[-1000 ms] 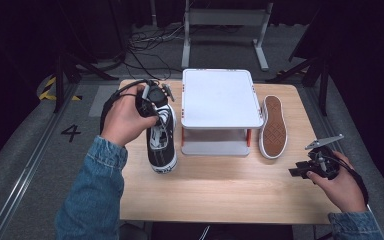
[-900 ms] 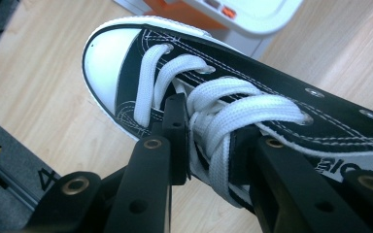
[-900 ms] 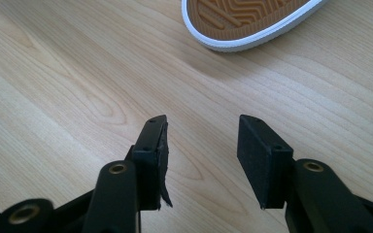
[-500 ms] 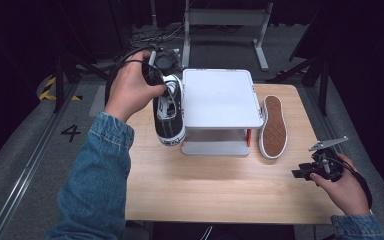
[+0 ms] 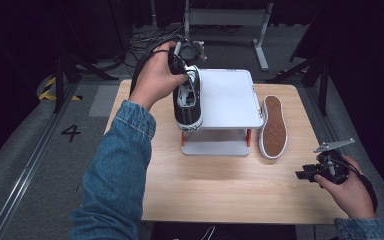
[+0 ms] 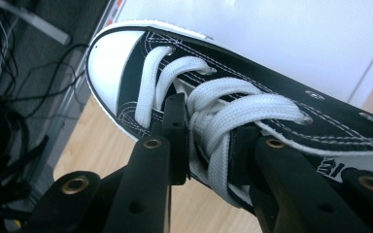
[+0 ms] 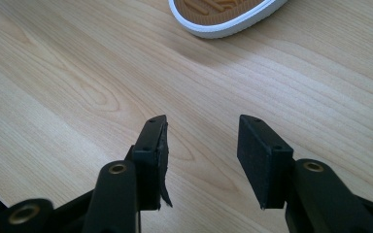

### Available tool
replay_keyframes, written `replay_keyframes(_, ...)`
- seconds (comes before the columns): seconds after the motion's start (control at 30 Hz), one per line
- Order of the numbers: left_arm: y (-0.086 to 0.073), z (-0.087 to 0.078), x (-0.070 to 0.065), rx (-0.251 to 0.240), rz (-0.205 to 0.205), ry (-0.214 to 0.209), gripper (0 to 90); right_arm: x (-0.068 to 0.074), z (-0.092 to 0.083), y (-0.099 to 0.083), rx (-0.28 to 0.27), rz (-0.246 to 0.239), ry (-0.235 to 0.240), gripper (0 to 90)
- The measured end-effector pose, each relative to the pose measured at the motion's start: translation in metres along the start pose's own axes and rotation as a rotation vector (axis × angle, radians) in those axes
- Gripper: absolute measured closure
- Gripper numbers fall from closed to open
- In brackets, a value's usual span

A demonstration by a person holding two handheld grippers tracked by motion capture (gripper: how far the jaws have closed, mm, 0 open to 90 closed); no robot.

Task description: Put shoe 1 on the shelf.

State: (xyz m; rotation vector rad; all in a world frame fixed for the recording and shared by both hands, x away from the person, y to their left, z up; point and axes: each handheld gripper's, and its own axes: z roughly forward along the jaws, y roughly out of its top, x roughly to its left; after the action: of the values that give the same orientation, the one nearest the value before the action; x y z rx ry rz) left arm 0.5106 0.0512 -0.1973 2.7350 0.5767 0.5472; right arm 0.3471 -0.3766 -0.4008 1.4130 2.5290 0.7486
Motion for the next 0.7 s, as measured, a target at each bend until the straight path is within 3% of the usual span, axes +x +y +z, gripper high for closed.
replay_keyframes(0.13, 0.010, 0.011, 0.002, -0.002, 0.013, -0.007, 75.8, -0.001, 0.000, 0.000, -0.003, 0.000, 0.004, 55.9)
replay_keyframes(0.33, 0.029, 0.029, 0.007, 0.015, 0.023, 0.032, 75.5, -0.001, 0.000, 0.000, -0.010, -0.005, 0.011, 55.8)
replay_keyframes(0.57, 0.044, 0.046, 0.011, 0.049, 0.062, 0.041, 74.9, -0.001, -0.001, 0.000, -0.014, -0.010, 0.018, 55.8)
replay_keyframes(0.7, 0.053, 0.054, 0.013, 0.047, 0.058, 0.055, 74.7, -0.001, -0.001, -0.001, -0.013, -0.015, 0.027, 55.7)
